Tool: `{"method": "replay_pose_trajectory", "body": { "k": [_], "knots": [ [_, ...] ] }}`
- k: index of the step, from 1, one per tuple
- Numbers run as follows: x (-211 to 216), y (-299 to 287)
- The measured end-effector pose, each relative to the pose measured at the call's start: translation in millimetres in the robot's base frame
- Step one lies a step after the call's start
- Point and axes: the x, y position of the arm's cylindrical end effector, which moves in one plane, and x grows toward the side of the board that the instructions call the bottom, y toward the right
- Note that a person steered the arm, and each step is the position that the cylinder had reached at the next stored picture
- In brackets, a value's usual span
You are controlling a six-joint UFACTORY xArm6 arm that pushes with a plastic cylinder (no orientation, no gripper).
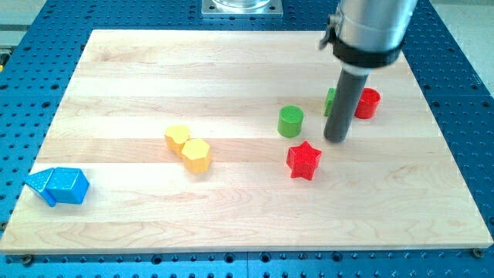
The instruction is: Push the green circle left beside the green star
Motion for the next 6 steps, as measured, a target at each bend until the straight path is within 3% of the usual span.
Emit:
{"method": "replay_pose_trajectory", "body": {
  "k": [2,3,5,6],
  "knots": [
    [-2.9,-68.0],
    [-15.2,-80.6],
    [-36.0,-43.1],
    [-44.6,-94.8]
  ]
}}
